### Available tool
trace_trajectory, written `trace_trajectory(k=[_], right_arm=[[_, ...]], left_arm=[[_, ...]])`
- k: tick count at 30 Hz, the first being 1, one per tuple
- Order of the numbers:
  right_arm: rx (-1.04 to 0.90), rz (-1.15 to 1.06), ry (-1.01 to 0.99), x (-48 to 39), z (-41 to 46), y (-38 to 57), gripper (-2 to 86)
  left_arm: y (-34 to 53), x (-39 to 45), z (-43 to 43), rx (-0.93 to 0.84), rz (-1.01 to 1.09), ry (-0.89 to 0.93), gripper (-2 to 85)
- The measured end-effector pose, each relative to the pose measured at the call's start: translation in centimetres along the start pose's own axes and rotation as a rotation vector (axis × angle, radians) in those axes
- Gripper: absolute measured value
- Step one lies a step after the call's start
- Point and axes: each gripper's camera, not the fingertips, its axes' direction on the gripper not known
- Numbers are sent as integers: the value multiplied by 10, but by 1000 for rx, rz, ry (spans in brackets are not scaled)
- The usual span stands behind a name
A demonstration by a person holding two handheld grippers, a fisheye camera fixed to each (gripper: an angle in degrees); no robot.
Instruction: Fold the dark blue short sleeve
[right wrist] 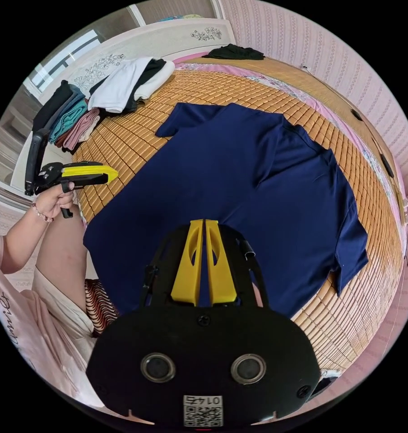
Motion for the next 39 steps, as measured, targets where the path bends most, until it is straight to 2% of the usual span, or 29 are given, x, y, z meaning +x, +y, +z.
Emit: trace_trajectory(k=[5,7,13,19,20,26,32,35,39], right_arm=[[33,-87,-14,-19,1,-78,35],[38,-131,-22,-31,5,-120,45],[8,-168,-28,-53,27,-219,51],[-60,-195,55,-72,57,-279,64],[-65,-195,57,-74,59,-283,68],[-122,-150,103,-77,85,-307,83],[-108,-134,91,-66,83,-309,15],[-23,-77,48,-43,60,-298,3],[202,48,-28,2,1,-251,2]], left_arm=[[-26,-29,2,55,-41,6,2],[-42,-41,9,70,-67,8,31],[-74,-60,23,101,-104,2,53],[-88,-76,48,37,-142,25,53],[-88,-77,52,9,-136,32,53],[-79,-81,56,95,-107,28,46],[-80,-81,59,105,-124,68,5],[-87,-76,54,116,-105,28,-1],[-95,-53,24,260,15,88,4]])
